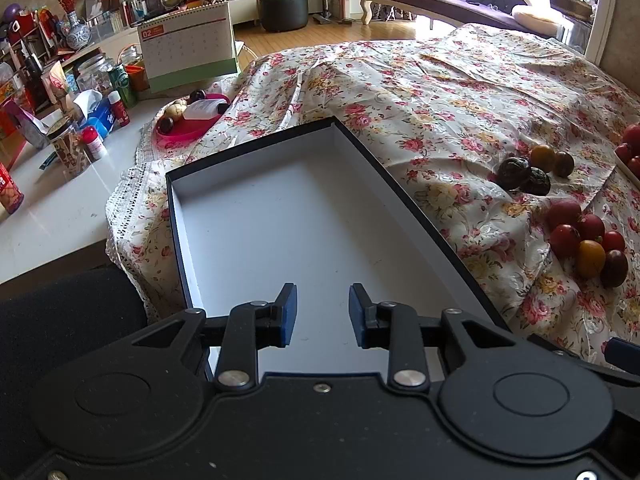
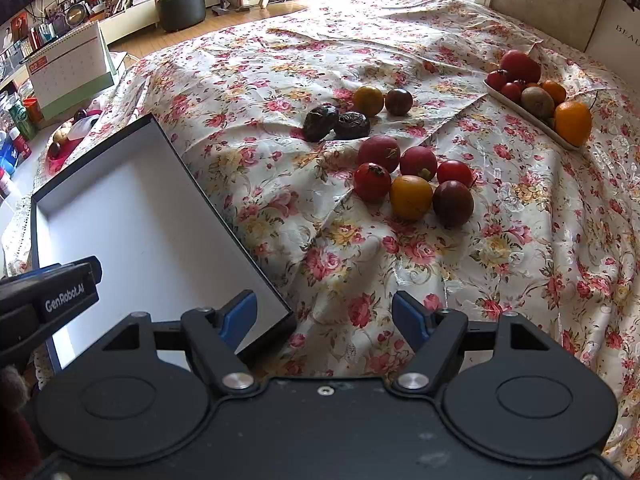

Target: Organize fruits

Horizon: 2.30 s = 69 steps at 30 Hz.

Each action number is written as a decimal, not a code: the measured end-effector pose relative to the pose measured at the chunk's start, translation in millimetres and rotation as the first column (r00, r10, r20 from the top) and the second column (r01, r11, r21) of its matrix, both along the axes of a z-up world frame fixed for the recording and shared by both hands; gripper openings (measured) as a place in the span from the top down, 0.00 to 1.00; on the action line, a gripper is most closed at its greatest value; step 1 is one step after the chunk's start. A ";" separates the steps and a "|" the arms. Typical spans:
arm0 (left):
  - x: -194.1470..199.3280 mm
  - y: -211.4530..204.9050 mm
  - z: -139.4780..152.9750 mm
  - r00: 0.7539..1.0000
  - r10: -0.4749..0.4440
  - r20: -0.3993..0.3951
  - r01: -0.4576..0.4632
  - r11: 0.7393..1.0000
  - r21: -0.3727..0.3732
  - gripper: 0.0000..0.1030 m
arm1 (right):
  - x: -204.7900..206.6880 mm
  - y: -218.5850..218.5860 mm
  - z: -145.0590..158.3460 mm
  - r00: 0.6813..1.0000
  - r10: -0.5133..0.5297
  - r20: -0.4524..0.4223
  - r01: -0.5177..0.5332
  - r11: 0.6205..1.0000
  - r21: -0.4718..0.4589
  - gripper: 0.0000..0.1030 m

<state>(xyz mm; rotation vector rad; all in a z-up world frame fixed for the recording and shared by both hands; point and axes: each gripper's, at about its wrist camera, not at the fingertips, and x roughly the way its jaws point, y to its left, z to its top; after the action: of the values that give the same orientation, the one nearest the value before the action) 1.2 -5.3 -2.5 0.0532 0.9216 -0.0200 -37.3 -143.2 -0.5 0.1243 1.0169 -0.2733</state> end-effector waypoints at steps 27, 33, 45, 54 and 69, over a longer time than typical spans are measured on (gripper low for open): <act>-1.4 -0.2 -0.2 1.000 -0.003 -0.001 0.003 1.000 -0.002 0.62 | 0.4 3.9 -3.7 1.000 0.025 -0.017 -0.025 1.000 0.006 0.26; -1.5 -0.3 -0.7 1.000 -0.004 -0.002 0.004 1.000 -0.006 0.61 | 1.2 3.3 -4.7 1.000 0.023 -0.019 -0.023 1.000 0.012 0.26; 6.4 -34.2 8.9 0.984 -0.158 -0.078 0.160 0.987 0.012 0.61 | 17.4 -72.2 9.0 0.997 -0.069 -0.028 0.072 0.982 0.174 0.44; 23.8 -111.3 28.2 0.907 -0.407 -0.110 0.404 0.913 -0.052 0.61 | 27.6 -165.3 14.1 0.977 -0.214 -0.018 0.213 0.956 0.200 0.44; 85.2 -181.5 -17.1 0.871 -0.447 -0.203 0.406 0.889 -0.211 0.62 | 31.7 -203.4 -15.6 0.973 -0.223 -0.057 0.230 0.917 0.326 0.44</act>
<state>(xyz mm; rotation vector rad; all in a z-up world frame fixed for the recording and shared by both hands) 86.4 -186.7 -19.6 0.1052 1.1397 -0.5276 -5.6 -346.6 -16.1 0.5491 1.0617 -0.3131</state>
